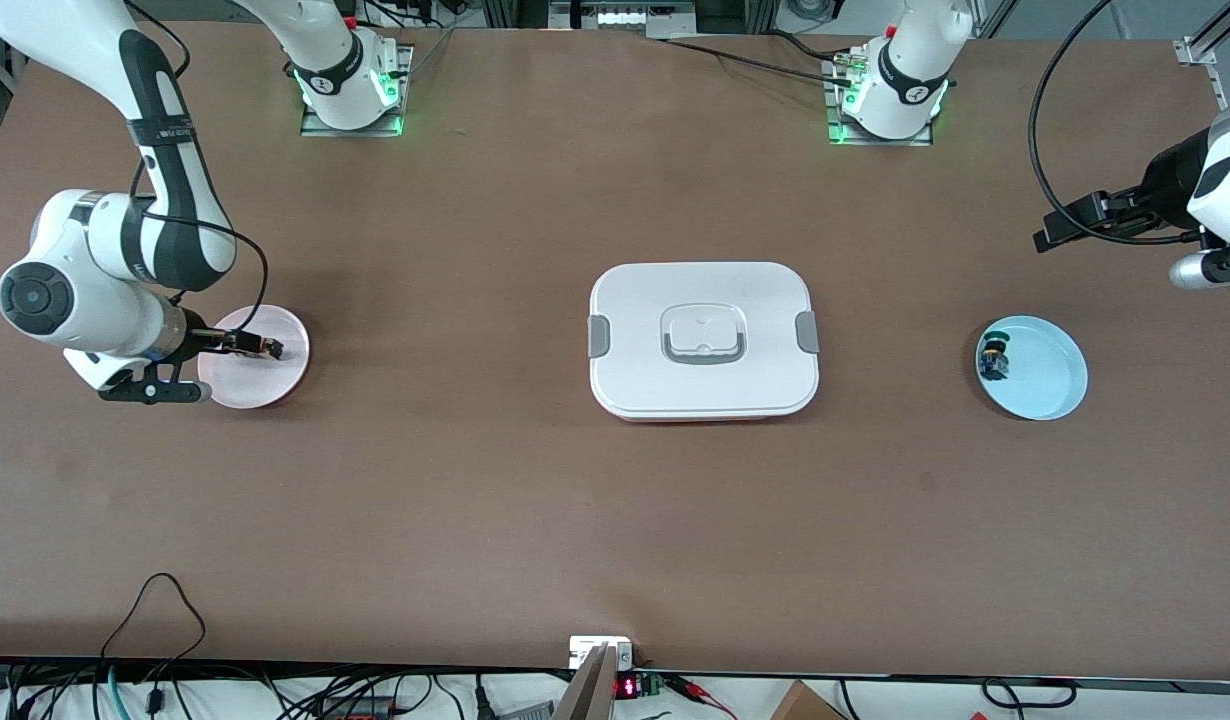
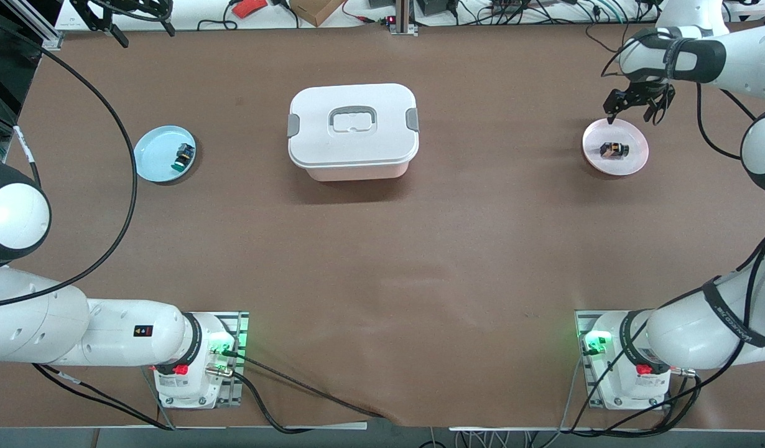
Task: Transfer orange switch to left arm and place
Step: 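Lower the right gripper over the orange switch on the white plate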
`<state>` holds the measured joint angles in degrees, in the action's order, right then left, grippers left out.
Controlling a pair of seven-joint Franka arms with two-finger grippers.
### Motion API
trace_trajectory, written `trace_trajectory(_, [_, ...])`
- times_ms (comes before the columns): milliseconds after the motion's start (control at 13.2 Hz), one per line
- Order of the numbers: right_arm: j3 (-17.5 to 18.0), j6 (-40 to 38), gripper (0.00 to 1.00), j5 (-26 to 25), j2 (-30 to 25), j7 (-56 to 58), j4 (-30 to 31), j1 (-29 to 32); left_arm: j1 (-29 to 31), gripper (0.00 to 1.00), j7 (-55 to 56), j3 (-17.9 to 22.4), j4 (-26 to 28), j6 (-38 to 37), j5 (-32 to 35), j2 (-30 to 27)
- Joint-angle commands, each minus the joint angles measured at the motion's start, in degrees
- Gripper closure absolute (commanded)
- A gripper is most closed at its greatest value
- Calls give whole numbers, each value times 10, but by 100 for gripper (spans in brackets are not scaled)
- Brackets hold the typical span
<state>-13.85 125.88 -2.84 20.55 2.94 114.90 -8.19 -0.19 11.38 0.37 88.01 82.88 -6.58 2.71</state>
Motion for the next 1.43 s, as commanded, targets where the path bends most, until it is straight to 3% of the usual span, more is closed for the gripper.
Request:
trace_trajectory(0, [0, 35, 0, -1, 9, 15, 21, 1, 3, 0, 5, -2, -13, -9, 3, 2])
trace_trajectory(755, [0, 89, 0, 4, 42, 28, 52, 4, 3, 0, 5, -1, -13, -9, 3, 2])
trace_trajectory(1358, [0, 86, 0, 6, 56, 32, 52, 9, 3, 0, 5, -1, -13, -9, 3, 2])
